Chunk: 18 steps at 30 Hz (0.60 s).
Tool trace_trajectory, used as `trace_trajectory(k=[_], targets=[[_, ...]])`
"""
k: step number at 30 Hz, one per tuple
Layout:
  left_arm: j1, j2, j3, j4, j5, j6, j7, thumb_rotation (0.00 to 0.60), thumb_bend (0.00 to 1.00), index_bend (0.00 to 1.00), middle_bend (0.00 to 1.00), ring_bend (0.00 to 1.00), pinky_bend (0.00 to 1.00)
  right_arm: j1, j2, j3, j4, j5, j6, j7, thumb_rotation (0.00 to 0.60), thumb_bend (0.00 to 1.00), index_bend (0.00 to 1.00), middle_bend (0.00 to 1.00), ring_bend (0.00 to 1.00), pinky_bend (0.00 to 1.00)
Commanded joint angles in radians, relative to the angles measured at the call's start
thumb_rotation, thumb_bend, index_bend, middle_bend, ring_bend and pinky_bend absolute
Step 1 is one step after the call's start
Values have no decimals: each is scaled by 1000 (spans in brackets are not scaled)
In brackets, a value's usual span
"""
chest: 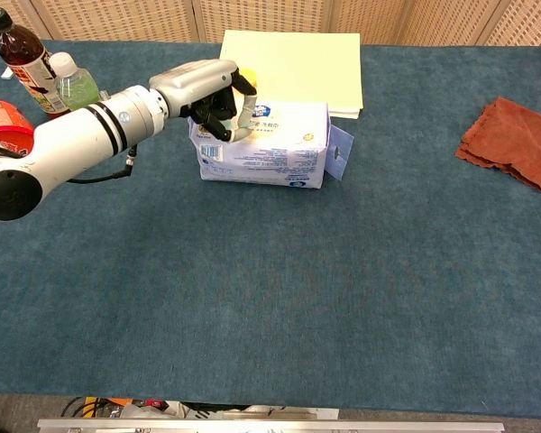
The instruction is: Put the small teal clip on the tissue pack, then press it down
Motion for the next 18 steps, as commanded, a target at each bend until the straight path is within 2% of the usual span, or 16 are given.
trace_trajectory(k=[1,5,18], targets=[[1,0,-1,0,0,3,-2,600,374,565,1000,999,822,-2,1,0,-1,-1,4,0,600,357,0,223,136,192],[2,3,-4,-5,-2,3,-8,600,374,551,1000,997,822,-6,3,0,-3,-2,9,0,600,357,0,223,136,192],[7,4,2,-7,2,10,-1,600,373,390,999,992,822,-9,1,1,-2,-7,15,2,600,358,0,223,144,192]])
